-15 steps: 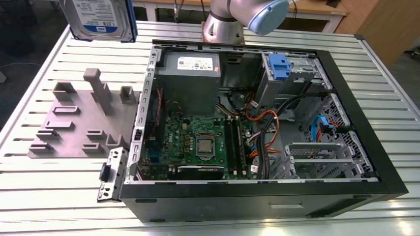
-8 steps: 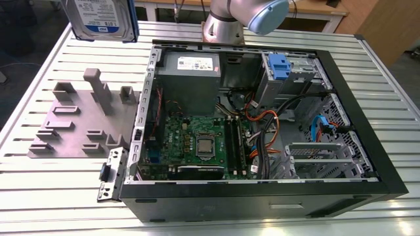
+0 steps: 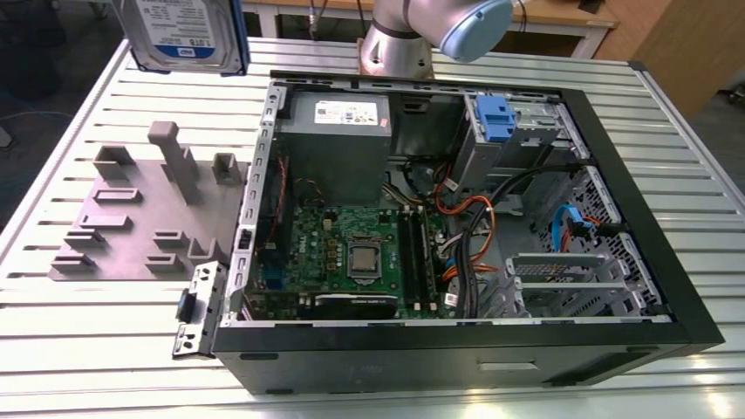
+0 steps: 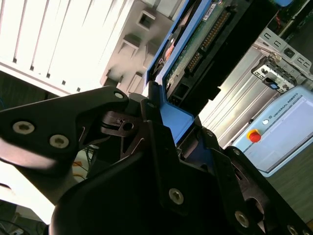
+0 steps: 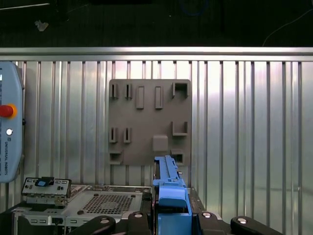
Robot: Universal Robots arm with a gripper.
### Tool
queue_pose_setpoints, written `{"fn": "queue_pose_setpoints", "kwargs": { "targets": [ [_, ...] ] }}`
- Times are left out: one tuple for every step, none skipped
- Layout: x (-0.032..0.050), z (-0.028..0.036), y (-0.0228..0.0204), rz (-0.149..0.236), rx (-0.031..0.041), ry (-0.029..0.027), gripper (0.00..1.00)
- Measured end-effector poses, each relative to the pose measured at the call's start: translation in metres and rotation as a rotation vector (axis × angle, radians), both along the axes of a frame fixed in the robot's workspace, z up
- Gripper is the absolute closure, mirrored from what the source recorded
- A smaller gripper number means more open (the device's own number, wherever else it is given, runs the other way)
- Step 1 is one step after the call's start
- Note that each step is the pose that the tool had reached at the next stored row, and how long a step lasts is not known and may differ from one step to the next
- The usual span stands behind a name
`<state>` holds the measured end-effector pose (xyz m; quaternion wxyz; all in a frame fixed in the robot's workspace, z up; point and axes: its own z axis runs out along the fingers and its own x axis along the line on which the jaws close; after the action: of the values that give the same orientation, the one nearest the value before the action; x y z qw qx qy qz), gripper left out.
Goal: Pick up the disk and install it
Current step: 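Pick up the disk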
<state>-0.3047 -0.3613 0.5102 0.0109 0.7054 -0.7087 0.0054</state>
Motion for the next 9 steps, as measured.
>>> {"fn": "queue_pose_setpoints", "kwargs": {
  "targets": [
    [0.0003, 0.0000, 0.0000, 0.000, 0.0000, 0.0000, 0.64],
    [0.0005, 0.0000, 0.0000, 0.000, 0.0000, 0.0000, 0.64],
    [0.0009, 0.0000, 0.0000, 0.000, -0.0001, 0.0001, 0.64],
    [0.0012, 0.0000, 0.0000, 0.000, 0.0000, 0.0000, 0.64],
    [0.0015, 0.0000, 0.0000, 0.000, 0.0000, 0.0000, 0.64],
    [0.0018, 0.0000, 0.0000, 0.000, 0.0000, 0.0000, 0.64],
    [0.0022, 0.0000, 0.0000, 0.000, 0.0000, 0.0000, 0.64],
    [0.0025, 0.0000, 0.0000, 0.000, 0.0000, 0.0000, 0.64],
    [0.0030, 0.0000, 0.0000, 0.000, 0.0000, 0.0000, 0.64]
  ]
}}
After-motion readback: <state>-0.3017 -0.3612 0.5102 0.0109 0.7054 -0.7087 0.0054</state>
